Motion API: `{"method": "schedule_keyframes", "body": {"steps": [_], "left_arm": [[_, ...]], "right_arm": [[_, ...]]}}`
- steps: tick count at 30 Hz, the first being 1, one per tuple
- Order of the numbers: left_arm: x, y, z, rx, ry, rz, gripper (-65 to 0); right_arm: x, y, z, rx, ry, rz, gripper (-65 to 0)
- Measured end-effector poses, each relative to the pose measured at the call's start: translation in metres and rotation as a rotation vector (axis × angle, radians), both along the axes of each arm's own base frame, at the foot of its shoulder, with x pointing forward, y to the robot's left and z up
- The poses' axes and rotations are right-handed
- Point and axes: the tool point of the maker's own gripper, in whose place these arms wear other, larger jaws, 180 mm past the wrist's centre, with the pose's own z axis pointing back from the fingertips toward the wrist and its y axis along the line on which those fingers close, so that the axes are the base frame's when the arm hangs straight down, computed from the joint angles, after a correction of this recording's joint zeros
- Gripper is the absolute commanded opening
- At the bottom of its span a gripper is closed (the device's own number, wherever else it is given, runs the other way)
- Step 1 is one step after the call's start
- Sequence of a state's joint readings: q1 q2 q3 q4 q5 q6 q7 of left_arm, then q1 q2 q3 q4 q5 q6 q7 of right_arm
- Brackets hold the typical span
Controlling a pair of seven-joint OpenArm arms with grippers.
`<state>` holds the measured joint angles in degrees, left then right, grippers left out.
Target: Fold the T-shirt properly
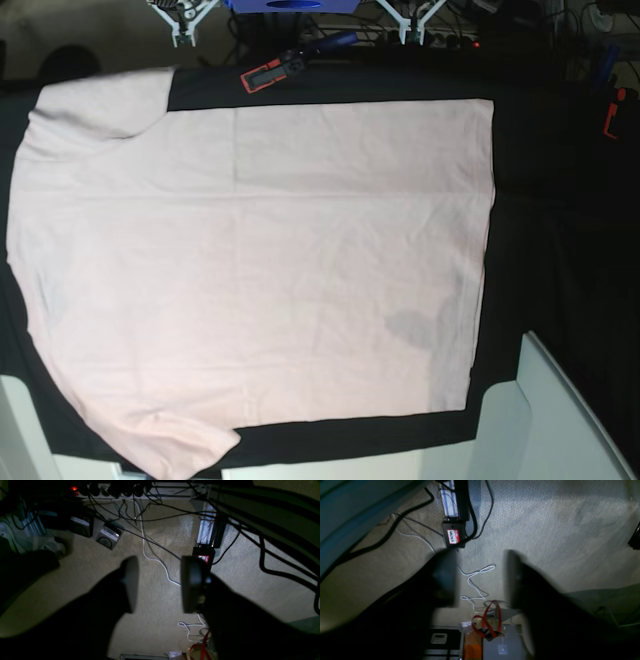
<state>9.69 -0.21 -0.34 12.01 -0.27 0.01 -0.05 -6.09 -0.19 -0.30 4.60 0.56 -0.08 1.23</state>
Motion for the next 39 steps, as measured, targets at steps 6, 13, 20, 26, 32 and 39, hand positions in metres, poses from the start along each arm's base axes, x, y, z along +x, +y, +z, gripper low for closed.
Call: {"method": "schedule_keyframes", "body": {"steps": [6,13,20,26,32,39], "left_arm": [[0.0005,0.0001,0.0,0.0,-0.001,0.001,-60.6],[0.0018,0.0,-0.0001,0.0,-0.003,0.0,-43.2],[0.0015,-0.0007,-0.0001,-0.001,-0.001,-0.011,-50.6],[0.0018,-0.0007,-0.0001,-0.001,-0.002,-0.01,-65.0],[0.0016,-0.0008,-0.0001,-0.002,-0.002,-0.012,-65.0],[0.0013,-0.0008,-0.0001,-0.002,-0.001,-0.011,-65.0]], "right_arm": [[0.0012,0.0001,-0.0001,0.0,-0.002,-0.002,-53.5],[0.0027,0.0017,-0.0001,0.002,-0.004,-0.002,-27.1],[0.0026,0.0014,-0.0001,0.002,-0.005,-0.003,-39.5],[0.0026,0.0014,-0.0001,0.002,-0.005,-0.002,-64.3],[0.0023,0.0015,-0.0001,0.002,-0.004,0.001,-65.0],[0.0023,0.0015,-0.0001,0.002,-0.004,-0.001,-65.0]]}}
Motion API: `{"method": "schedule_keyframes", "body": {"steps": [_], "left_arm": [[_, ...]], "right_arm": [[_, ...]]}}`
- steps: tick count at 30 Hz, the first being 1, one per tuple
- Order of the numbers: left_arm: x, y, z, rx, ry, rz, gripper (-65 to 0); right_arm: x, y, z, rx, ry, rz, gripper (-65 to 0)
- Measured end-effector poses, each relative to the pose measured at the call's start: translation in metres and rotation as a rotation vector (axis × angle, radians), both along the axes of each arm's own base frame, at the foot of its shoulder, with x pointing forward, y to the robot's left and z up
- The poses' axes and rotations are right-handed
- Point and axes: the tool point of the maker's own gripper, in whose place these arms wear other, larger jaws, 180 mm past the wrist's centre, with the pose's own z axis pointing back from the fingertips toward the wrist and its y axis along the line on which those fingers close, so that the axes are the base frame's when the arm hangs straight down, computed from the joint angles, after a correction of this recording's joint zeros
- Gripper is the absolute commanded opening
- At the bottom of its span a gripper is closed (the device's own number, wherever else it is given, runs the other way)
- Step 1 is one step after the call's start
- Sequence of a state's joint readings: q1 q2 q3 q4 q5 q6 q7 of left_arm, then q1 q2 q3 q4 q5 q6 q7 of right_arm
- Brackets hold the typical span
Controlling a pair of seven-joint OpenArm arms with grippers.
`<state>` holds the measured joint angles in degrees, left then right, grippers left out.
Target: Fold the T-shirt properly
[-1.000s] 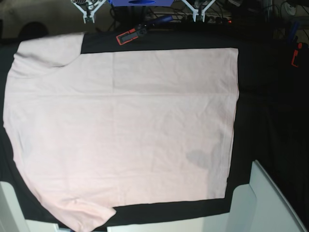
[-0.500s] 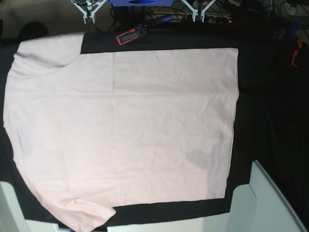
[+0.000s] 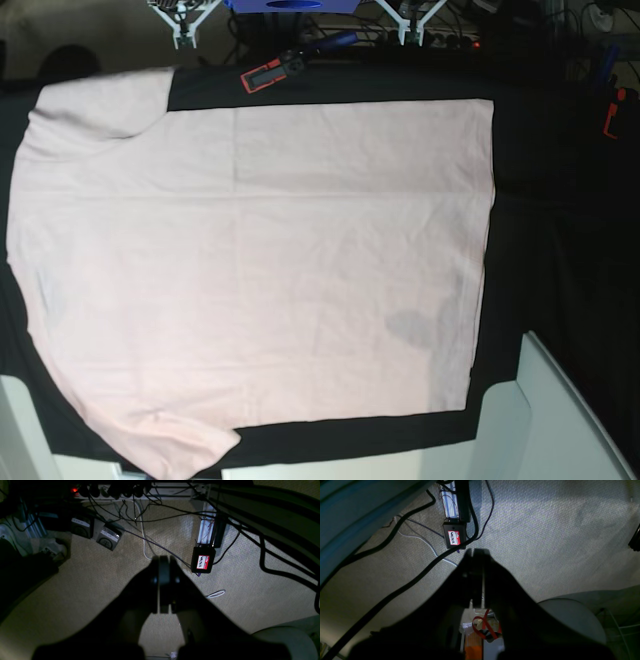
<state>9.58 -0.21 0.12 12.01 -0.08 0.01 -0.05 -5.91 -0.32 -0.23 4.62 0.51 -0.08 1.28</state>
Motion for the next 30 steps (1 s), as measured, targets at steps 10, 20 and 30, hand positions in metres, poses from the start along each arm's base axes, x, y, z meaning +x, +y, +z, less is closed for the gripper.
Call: {"method": "schedule_keyframes", "body": {"steps": [10,20,30], "left_arm": [[-0.0013,0.0,0.0001,0.0,0.002,0.0,-65.0],[-0.0028,0.0,0.0002,0.0,0.004,0.0,-65.0],[-0.0034,0.0007,0.0002,0.001,0.005,-0.001,-65.0]], "right_arm": [[0.0,0.0002,0.0,0.0,0.0,-0.003,-65.0],[-0.0003,0.0003,0.0,0.0,0.0,0.001,-65.0],[0.0038,0.0002,0.0,0.0,-0.027,0.0,-65.0]]}}
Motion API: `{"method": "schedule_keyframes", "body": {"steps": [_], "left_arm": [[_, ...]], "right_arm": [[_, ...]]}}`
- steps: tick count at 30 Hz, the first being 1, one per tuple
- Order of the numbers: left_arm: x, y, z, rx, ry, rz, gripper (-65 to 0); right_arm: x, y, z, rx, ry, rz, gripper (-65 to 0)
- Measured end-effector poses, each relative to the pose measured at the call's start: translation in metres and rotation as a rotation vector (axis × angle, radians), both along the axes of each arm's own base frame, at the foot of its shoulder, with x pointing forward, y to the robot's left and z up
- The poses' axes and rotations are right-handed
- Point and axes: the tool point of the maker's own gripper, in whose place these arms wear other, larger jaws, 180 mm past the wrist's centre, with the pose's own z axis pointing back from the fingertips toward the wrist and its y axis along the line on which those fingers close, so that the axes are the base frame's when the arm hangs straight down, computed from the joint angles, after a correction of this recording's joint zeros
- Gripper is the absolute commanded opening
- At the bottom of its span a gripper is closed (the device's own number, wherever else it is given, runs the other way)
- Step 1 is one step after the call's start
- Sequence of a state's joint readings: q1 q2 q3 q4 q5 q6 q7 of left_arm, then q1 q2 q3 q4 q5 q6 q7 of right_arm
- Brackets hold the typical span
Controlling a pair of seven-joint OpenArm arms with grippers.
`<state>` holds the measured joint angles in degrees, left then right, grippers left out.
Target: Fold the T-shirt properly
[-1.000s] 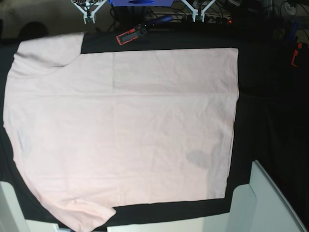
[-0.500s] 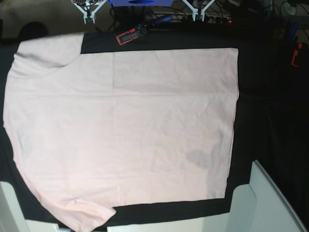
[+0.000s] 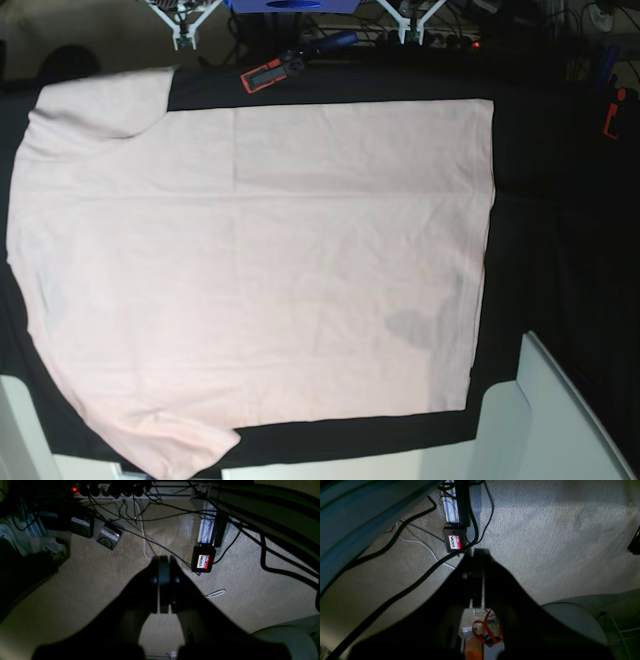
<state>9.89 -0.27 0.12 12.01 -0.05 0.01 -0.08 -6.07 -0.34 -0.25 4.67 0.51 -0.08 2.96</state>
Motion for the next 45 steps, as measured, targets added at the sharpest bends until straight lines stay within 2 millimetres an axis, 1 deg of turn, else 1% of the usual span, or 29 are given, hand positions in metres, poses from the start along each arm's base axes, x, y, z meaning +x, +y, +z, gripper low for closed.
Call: {"method": "schedule_keyframes", "body": {"steps": [3,5,8,10,12,16,17,18,20,21,22,24,27,30,31,33,34,36,37,39,40,41,43,44,45], "left_arm": [[-0.006,0.008,0.001,0.011,0.007,-0.004,-65.0],[-0.006,0.02,0.005,0.032,-0.016,-0.012,-65.0],[-0.007,0.045,0.016,0.077,-0.068,-0.037,-65.0],[-0.006,0.058,0.026,0.1,-0.109,-0.052,-65.0],[-0.002,0.066,0.034,0.116,-0.144,-0.065,-65.0],[0.011,0.068,0.046,0.126,-0.207,-0.08,-65.0],[0.015,0.068,0.049,0.126,-0.223,-0.083,-65.0],[0.019,0.068,0.053,0.128,-0.24,-0.087,-65.0],[0.027,0.068,0.059,0.13,-0.272,-0.099,-65.0],[0.032,0.068,0.063,0.132,-0.291,-0.104,-65.0],[0.035,0.068,0.068,0.134,-0.309,-0.11,-65.0],[0.04,0.069,0.074,0.138,-0.332,-0.112,-65.0],[0.046,0.075,0.082,0.147,-0.355,-0.137,-65.0],[0.058,0.088,0.091,0.175,-0.394,-0.154,-65.0],[0.065,0.088,0.096,0.177,-0.432,-0.158,-65.0],[0.078,0.084,0.109,0.172,-0.531,-0.18,-65.0],[0.08,0.081,0.115,0.16,-0.562,-0.196,-65.0],[0.079,0.079,0.129,0.158,-0.608,-0.218,-65.0],[0.077,0.08,0.135,0.161,-0.617,-0.23,-65.0],[0.079,0.083,0.146,0.17,-0.635,-0.245,-65.0],[0.085,0.083,0.153,0.174,-0.655,-0.25,-65.0],[0.094,0.081,0.16,0.175,-0.686,-0.254,-65.0],[0.111,0.074,0.173,0.168,-0.751,-0.262,-65.0],[0.115,0.073,0.177,0.168,-0.768,-0.263,-65.0],[0.118,0.072,0.18,0.17,-0.777,-0.264,-65.0]], "right_arm": [[-0.006,0.0,0.0,0.0,0.002,0.0,-65.0],[-0.018,0.0,0.001,-0.001,0.022,0.0,-65.0],[-0.037,-0.001,0.005,-0.003,0.028,0.0,-65.0],[-0.043,-0.004,0.008,-0.009,0.002,0.0,-65.0],[-0.043,-0.006,0.013,-0.014,-0.038,-0.005,-65.0],[-0.042,-0.01,0.027,-0.023,-0.112,-0.004,-65.0],[-0.043,-0.013,0.03,-0.032,-0.121,-0.023,-65.0],[-0.045,-0.019,0.035,-0.047,-0.124,-0.056,-65.0],[-0.05,-0.038,0.042,-0.094,-0.094,-0.13,-65.0],[-0.048,-0.048,0.045,-0.114,-0.095,-0.144,-65.0],[-0.044,-0.059,0.051,-0.137,-0.109,-0.161,-65.0],[-0.029,-0.078,0.063,-0.173,-0.156,-0.173,-65.0],[-0.007,-0.097,0.088,-0.217,-0.262,-0.174,-65.0],[-0.006,-0.103,0.102,-0.232,-0.245,-0.173,-65.0],[-0.002,-0.103,0.104,-0.233,-0.247,-0.173,-65.0],[0.014,-0.104,0.113,-0.234,-0.277,-0.174,-65.0],[0.025,-0.104,0.119,-0.23,-0.302,-0.173,-65.0],[0.044,-0.108,0.138,-0.245,-0.363,-0.158,-65.0],[0.049,-0.112,0.15,-0.256,-0.391,-0.15,-65.0],[0.053,-0.118,0.169,-0.282,-0.408,-0.129,-65.0],[0.057,-0.122,0.178,-0.291,-0.42,-0.13,-65.0],[0.063,-0.13,0.189,-0.308,-0.442,-0.151,-65.0],[0.086,-0.156,0.209,-0.374,-0.507,-0.19,-65.0],[0.097,-0.17,0.218,-0.407,-0.538,-0.209,-65.0],[0.109,-0.179,0.224,-0.418,-0.561,-0.215,-65.0]]}}
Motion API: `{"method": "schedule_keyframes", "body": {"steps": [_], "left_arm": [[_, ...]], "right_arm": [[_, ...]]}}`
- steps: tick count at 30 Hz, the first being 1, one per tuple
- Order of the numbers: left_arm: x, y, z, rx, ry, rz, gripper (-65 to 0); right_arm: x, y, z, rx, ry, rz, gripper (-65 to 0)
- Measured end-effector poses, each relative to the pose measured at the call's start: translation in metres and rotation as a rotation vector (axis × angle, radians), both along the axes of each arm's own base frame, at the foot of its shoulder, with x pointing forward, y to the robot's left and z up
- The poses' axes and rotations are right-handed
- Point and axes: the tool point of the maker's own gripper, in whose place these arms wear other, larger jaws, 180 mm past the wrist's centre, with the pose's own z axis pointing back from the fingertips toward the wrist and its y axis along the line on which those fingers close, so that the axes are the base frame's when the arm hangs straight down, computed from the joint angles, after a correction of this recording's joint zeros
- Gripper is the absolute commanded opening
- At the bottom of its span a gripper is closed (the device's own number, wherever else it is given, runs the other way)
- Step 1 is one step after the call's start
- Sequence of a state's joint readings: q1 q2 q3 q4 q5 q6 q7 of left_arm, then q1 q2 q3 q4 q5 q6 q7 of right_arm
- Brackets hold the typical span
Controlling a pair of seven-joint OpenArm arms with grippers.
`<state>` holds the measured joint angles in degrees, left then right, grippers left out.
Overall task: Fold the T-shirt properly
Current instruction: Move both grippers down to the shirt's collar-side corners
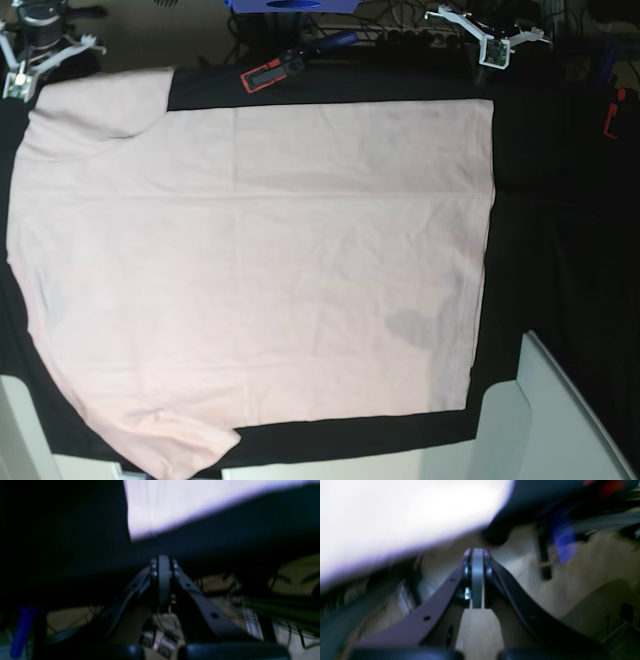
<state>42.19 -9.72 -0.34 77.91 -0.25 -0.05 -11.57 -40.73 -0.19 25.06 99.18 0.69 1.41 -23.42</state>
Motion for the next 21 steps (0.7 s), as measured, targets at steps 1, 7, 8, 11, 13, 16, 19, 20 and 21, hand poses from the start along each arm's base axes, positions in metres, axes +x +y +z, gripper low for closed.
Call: {"method": "schedule_keyframes", "body": {"steps": [1,7,8,11,13,16,19,20,21], "left_arm": [[0.001,-0.001,0.001,0.0,-0.004,0.0,-65.0],[0.015,0.019,0.007,0.001,-0.035,0.094,-64.2],[0.02,0.027,0.007,-0.007,-0.035,0.14,-62.5],[0.038,0.041,0.007,-0.02,0.003,0.203,-57.4],[0.061,0.055,0.022,-0.008,-0.026,0.197,-55.8],[0.091,0.081,0.043,0.001,-0.076,0.209,-55.8],[0.106,0.09,0.054,-0.033,-0.115,0.23,-55.9],[0.109,0.09,0.055,-0.043,-0.12,0.236,-55.9],[0.112,0.088,0.055,-0.059,-0.124,0.238,-56.1]], "right_arm": [[0.009,-0.005,0.005,0.004,-0.008,0.018,-65.0],[0.047,-0.007,0.012,0.128,0.035,0.171,-54.1],[0.057,-0.012,0.017,0.136,0.029,0.177,-49.8],[0.075,-0.031,0.032,0.138,0.023,0.163,-36.0],[0.07,-0.047,0.035,0.138,0.061,0.064,-29.2],[0.071,-0.062,0.042,0.143,0.063,-0.016,-28.3],[0.077,-0.06,0.042,0.166,0.06,-0.035,-28.0],[0.078,-0.059,0.042,0.171,0.057,-0.03,-28.0],[0.076,-0.059,0.041,0.172,0.061,-0.034,-28.0]]}}
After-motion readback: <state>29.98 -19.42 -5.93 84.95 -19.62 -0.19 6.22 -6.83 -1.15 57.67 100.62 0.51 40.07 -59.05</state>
